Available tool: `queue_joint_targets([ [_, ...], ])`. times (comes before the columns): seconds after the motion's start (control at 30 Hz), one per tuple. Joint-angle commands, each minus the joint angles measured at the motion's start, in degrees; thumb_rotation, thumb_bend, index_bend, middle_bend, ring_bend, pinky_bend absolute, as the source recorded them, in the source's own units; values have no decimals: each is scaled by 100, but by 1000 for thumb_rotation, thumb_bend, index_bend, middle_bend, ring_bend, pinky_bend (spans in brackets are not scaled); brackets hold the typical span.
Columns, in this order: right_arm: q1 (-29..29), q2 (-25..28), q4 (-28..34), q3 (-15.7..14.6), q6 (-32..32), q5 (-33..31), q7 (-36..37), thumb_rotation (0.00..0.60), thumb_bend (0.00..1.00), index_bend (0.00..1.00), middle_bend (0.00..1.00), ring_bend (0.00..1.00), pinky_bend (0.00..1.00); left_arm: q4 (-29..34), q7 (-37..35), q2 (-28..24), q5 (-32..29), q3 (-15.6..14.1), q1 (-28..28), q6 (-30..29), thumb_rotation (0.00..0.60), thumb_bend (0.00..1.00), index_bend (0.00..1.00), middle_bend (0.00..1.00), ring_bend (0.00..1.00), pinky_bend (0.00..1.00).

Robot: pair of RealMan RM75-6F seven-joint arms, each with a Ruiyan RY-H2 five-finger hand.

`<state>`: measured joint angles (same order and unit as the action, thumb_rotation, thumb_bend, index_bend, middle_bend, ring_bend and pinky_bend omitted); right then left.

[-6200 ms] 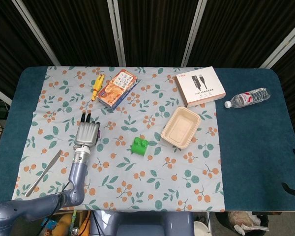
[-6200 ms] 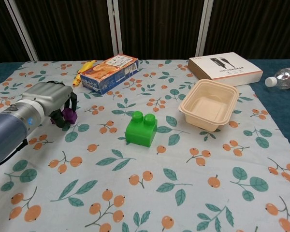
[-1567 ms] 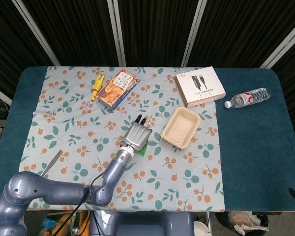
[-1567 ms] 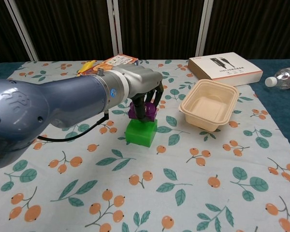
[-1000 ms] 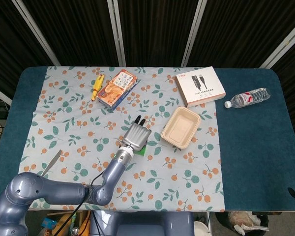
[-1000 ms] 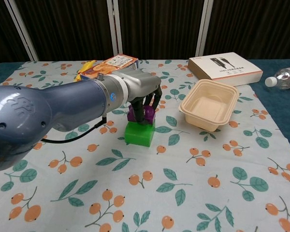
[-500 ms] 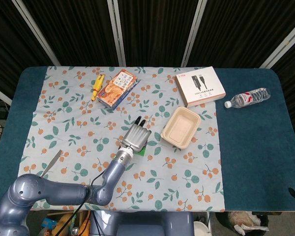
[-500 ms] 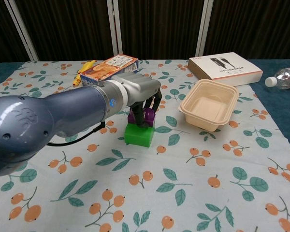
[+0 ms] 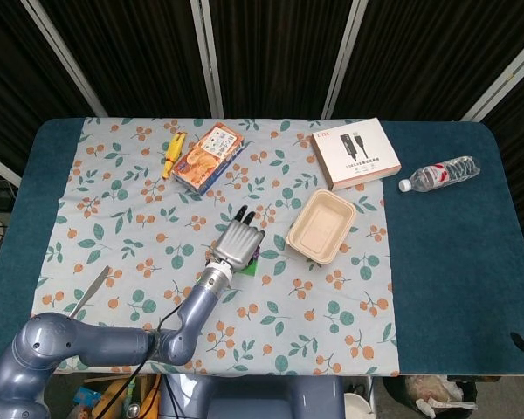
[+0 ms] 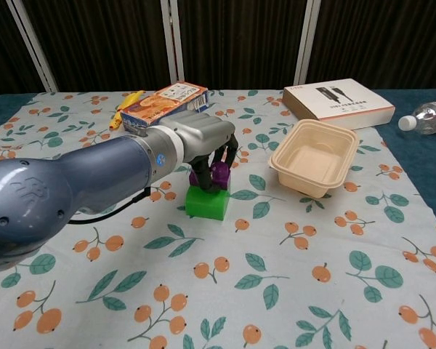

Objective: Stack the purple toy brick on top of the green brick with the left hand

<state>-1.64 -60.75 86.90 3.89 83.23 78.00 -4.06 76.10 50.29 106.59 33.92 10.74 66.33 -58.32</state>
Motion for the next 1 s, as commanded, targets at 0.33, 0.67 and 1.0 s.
queue_joint_targets([
  [0.33, 67, 37, 186, 14, 0, 69, -134, 600, 150, 10, 20, 18, 0, 1280, 236, -928, -56, 125, -130, -247, 600, 244, 18, 0, 0, 0],
  [0.67, 104, 145, 463, 32, 99, 181, -282, 600, 150, 10, 20, 18, 0, 2793, 376, -2049, -7, 29, -412, -834, 600, 243, 23, 0, 0, 0],
  [1.0, 289, 57, 437, 26, 5, 440, -211, 600, 150, 11, 20, 18, 0, 3968, 232, -3868, 1895, -1452, -1854, -2651, 600, 253, 32, 0, 0, 0],
])
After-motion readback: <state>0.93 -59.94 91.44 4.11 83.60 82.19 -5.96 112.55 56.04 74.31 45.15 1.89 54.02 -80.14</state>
